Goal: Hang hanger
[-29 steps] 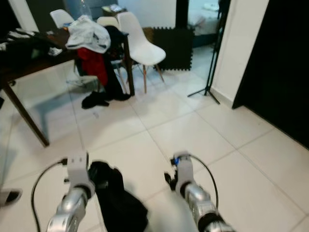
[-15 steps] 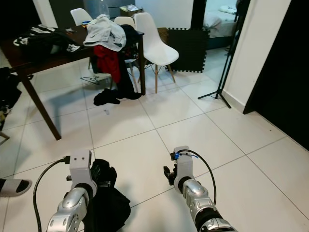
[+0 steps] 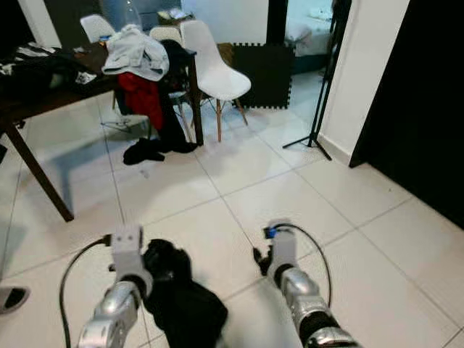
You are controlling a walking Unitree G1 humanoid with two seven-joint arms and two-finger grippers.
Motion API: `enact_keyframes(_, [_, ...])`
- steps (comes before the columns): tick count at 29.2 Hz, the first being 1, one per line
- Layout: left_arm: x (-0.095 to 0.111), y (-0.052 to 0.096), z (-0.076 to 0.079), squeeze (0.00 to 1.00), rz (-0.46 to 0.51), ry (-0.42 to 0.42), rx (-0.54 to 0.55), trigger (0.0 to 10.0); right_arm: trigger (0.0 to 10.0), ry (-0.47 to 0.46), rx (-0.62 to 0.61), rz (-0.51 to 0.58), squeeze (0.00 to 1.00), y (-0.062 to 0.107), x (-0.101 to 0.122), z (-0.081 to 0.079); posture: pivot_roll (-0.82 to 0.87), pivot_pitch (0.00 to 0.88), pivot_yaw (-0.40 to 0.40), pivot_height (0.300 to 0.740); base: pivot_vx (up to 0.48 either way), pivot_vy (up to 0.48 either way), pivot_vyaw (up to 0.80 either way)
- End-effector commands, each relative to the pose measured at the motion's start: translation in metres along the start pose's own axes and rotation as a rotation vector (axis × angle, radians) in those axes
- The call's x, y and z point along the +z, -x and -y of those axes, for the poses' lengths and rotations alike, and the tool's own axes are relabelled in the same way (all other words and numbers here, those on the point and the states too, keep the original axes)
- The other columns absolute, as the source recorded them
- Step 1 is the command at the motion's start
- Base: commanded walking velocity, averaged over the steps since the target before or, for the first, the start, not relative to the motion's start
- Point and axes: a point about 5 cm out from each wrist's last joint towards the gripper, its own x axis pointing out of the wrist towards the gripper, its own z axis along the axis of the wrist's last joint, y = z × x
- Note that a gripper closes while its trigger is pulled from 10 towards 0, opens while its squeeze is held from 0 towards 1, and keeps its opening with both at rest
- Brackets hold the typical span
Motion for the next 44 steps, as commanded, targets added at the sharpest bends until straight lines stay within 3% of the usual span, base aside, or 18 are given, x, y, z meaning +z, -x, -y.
enact_keyframes(1, [0.008,-0.002,0.002,0.0,0.038,-0.008,-0.013,10.0,10.0,-0.012,0.004,-0.008,0.0,0.0,-0.004,-0.003,0.09,0.02,0.001,0.74,0.401,0.0,0.0])
enact_keyframes(6, [0.012,0.0,-0.004,0.0,0.055,-0.007,-0.011,10.0,10.0,-0.015,0.021,-0.014,0.0,-0.001,-0.008,-0.011,0.1,0.03,0.012,0.74,0.414,0.0,0.0])
enact_keyframes(15, [0.015,0.0,-0.004,0.0,0.063,-0.017,-0.011,10.0,10.0,-0.016,0.02,-0.025,0.0,0.001,-0.012,-0.011,0.11,0.041,0.007,0.74,0.42,0.0,0.0])
enact_keyframes(44, [0.032,0.001,-0.006,0.0,0.13,-0.014,-0.011,10.0,10.0,-0.015,0.028,0.025,0.0,-0.006,0.005,-0.016,0.13,0.016,0.008,0.74,0.478,0.0,0.0])
